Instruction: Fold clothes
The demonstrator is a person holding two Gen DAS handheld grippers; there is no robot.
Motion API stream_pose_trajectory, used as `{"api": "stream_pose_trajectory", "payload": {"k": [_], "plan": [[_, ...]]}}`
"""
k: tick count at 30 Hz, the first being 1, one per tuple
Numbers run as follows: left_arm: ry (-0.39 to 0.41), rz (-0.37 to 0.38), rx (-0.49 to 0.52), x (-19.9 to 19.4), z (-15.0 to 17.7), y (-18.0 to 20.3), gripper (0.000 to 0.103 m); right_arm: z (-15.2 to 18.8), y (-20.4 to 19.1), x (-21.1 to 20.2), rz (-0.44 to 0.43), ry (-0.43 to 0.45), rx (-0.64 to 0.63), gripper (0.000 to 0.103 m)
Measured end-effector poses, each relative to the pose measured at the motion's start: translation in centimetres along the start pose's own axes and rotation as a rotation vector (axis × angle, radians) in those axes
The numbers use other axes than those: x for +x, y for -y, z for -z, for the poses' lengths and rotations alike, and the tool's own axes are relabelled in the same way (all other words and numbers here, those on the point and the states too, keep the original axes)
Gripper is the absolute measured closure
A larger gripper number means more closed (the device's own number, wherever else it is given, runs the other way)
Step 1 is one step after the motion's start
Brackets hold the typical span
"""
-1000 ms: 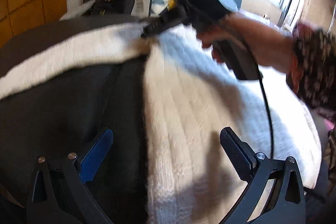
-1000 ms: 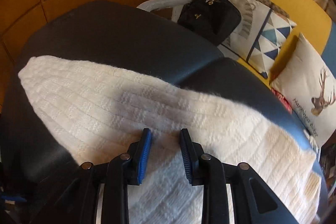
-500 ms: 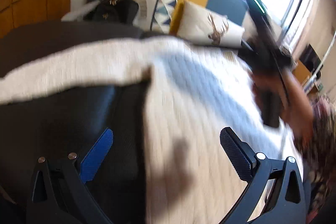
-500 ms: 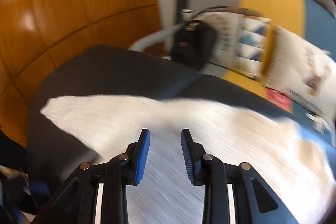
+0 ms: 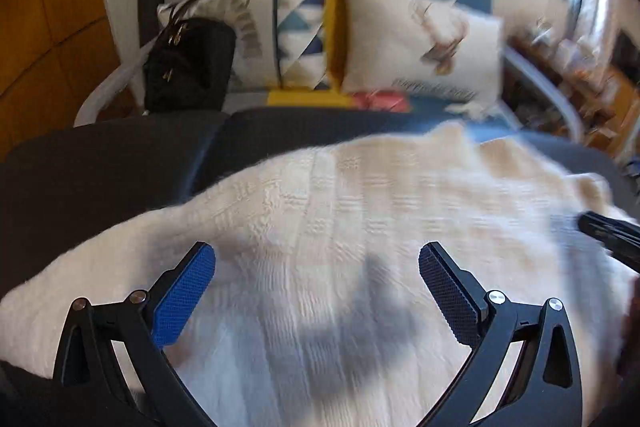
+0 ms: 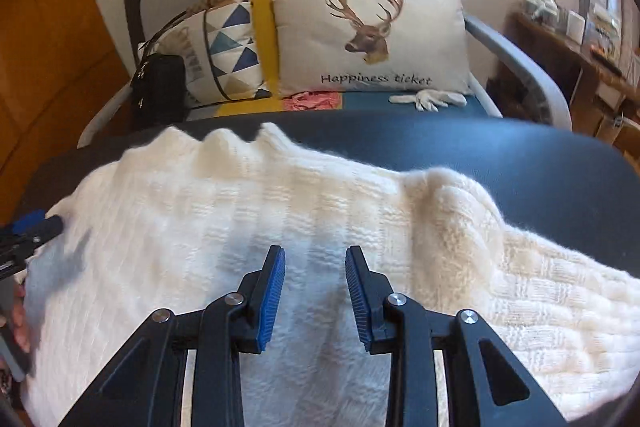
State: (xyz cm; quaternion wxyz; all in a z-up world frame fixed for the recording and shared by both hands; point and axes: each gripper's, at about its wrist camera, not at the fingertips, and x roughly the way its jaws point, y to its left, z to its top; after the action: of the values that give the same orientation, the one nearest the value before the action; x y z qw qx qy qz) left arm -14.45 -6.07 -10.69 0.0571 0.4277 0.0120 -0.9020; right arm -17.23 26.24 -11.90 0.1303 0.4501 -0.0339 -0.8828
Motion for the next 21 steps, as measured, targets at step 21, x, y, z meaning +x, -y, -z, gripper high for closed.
{"api": "stream_pose_trajectory", "payload": {"k": [21], "plan": [[0.021, -0.044, -0.132, 1.6, 0.0, -1.3, 0.0, -1.1, -3.6, 0.3, -0.014, 0.021, -0.178, 0.064]]}}
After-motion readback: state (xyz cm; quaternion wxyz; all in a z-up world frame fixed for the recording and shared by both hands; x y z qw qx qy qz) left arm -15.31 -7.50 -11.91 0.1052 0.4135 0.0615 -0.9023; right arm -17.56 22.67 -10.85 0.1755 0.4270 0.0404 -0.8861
